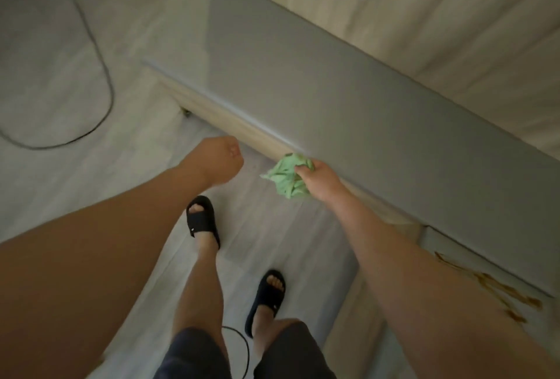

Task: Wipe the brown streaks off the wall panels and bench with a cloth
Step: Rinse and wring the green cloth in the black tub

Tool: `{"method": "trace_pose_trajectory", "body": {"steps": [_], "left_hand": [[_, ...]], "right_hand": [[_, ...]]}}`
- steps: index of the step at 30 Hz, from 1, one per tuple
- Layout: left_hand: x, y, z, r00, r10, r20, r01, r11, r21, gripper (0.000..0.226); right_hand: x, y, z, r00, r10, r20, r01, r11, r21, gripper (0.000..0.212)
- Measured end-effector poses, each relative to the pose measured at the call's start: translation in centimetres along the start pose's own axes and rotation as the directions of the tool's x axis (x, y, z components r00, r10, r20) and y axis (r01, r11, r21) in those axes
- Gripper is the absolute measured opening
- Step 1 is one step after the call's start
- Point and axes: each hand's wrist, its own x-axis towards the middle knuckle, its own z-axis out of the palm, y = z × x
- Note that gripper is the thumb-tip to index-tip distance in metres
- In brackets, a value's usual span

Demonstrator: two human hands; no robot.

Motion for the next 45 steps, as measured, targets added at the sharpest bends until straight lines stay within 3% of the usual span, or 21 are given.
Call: {"method": "trace_pose_trajectory", "body": {"steps": [2,5,7,12,15,17,21,24,26,28,30,31,32,35,38,41,45], "left_hand": [[-3.3,-1.6,-2.1,1.0,-0.018,0.005,0.018,0.999,-0.038,0.017],[-8.4,-4.7,-5.5,0.998,-0.068,-0.016,0.066,0.993,-0.095,0.022],[-11.8,-7.8,-7.8,0.995,-0.099,-0.022,0.096,0.989,-0.111,0.029],[-20.1,-17.2,-11.4,0.993,-0.068,-0.098,0.053,0.987,-0.15,0.029],[-25.5,-23.4,-12.1,0.979,-0.1,-0.179,0.054,0.968,-0.243,0.028],[-29.8,-27.9,-12.1,0.967,-0.125,-0.222,0.05,0.948,-0.315,0.035],[-38.4,-37.2,-11.2,0.956,-0.124,-0.265,0.019,0.93,-0.367,0.07],[-44.0,-43.7,-11.4,0.922,-0.127,-0.366,-0.01,0.937,-0.349,0.052],[-48.2,-48.7,-12.3,0.861,-0.304,-0.407,0.031,0.831,-0.555,0.038],[-51.7,-52.9,-13.5,0.779,-0.552,-0.298,-0.004,0.471,-0.882,0.024],[-54.8,-56.2,-15.1,0.714,-0.689,-0.127,-0.114,0.064,-0.991,0.015],[-56.9,-58.6,-15.9,0.693,-0.718,-0.065,-0.16,-0.065,-0.985,0.016],[-57.8,-59.6,-16.4,0.681,-0.731,-0.044,-0.185,-0.114,-0.976,0.016],[-61.9,-64.8,-17.5,0.637,-0.768,-0.073,-0.228,-0.097,-0.969,0.02],[-65.1,-69.9,-17.1,0.559,-0.824,-0.092,-0.237,-0.052,-0.97,0.021],[-67.4,-73.3,-15.9,0.529,-0.845,-0.082,-0.195,-0.027,-0.98,0.016],[-71.4,-77.6,-13.7,0.652,-0.758,-0.01,-0.074,-0.05,-0.996,0.012]], "right_hand": [[-3.3,-3.7,2.1,0.994,-0.057,0.091,0.049,0.995,0.084,0.016],[-7.6,-9.0,5.8,0.962,-0.127,0.24,0.108,0.99,0.094,0.045],[-10.3,-12.5,9.1,0.926,-0.16,0.34,0.162,0.987,0.025,0.052],[-16.4,-19.5,18.9,0.841,-0.232,0.489,0.317,0.944,-0.096,0.031],[-19.8,-21.9,25.8,0.804,-0.262,0.534,0.353,0.933,-0.074,0.029],[-22.5,-22.9,31.3,0.78,-0.252,0.572,0.32,0.947,-0.019,0.033],[-28.6,-24.6,42.8,0.716,-0.167,0.678,0.207,0.978,0.022,0.036],[-33.3,-26.0,51.0,0.659,-0.14,0.739,0.193,0.981,0.014,0.044],[-36.6,-27.1,56.9,0.594,-0.127,0.795,0.202,0.979,0.005,0.059],[-39.2,-28.3,61.2,0.479,-0.093,0.873,0.218,0.976,-0.016,0.073],[-41.3,-29.3,64.6,0.384,-0.062,0.921,0.323,0.944,-0.071,0.072],[-42.9,-29.8,66.9,0.368,-0.055,0.928,0.401,0.91,-0.105,0.069],[-43.6,-30.1,67.7,0.373,-0.062,0.926,0.447,0.887,-0.121,0.07],[-46.1,-31.2,72.1,0.45,-0.111,0.886,0.64,0.732,-0.233,0.083],[-48.1,-31.7,75.8,0.488,-0.091,0.868,0.749,0.554,-0.363,0.064],[-48.9,-31.7,78.5,0.522,-0.14,0.841,0.802,0.416,-0.429,0.032],[-48.9,-31.1,82.3,0.469,-0.225,0.854,0.86,0.335,-0.384,0.008]]}}
